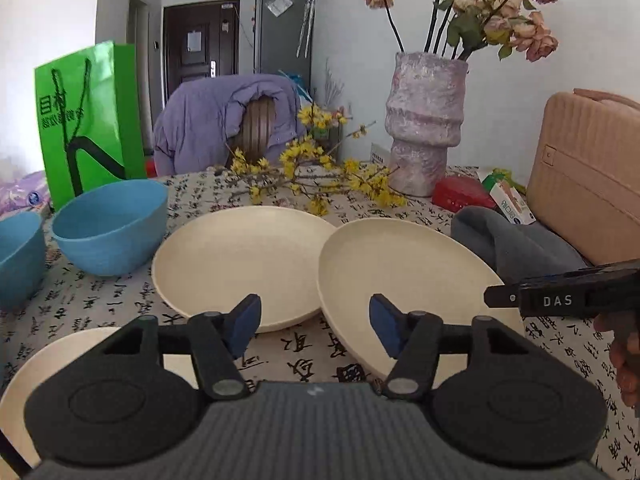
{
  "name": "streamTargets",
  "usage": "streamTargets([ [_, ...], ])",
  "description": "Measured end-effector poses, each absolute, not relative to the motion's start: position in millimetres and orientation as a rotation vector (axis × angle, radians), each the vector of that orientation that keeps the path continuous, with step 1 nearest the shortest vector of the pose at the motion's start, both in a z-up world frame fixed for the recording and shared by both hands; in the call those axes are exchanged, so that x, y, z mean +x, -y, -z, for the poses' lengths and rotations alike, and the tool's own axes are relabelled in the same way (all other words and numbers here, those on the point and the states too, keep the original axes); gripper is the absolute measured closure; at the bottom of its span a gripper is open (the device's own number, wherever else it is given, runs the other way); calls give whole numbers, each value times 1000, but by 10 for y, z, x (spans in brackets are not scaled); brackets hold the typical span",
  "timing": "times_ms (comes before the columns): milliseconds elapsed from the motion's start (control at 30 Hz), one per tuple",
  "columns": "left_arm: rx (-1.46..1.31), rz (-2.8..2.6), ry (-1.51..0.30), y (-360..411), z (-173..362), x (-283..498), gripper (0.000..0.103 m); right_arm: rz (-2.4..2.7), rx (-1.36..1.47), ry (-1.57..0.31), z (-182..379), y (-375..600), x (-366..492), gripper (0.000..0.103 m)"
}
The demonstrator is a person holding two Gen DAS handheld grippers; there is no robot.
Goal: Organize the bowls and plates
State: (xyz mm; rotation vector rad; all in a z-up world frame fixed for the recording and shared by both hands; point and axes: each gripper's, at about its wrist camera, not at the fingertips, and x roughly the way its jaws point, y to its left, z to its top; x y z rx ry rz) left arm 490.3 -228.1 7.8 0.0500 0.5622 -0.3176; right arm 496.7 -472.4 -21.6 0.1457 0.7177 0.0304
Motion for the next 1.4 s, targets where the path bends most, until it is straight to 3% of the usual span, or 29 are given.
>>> streamTargets([
  [167, 73, 273, -597, 2394, 95, 5213, 57, 7, 165, -743, 368, 4808, 5233, 57],
  [267, 33, 275, -640, 2380, 142, 5362, 71, -7, 183, -738, 363, 4859, 5305, 75],
  [300, 12, 275, -646, 2361, 143, 5389, 75, -17, 193, -740, 358, 4860, 5313, 86],
  [400, -7, 296, -648, 2365, 120, 5409, 94, -17, 173, -742, 356, 4794, 5290, 88],
  [733, -17, 284, -639, 2212, -93, 4964, 95, -3, 211, -715, 236, 4710, 4971, 95],
  [1100, -44, 311, -609, 1913, -246, 3744, 95, -16, 229, -667, -109, 4476, 3728, 96],
  [1400, -55, 369, -623, 1795, -58, 2997, 94, 28, 185, -647, -85, 4309, 2842, 96],
])
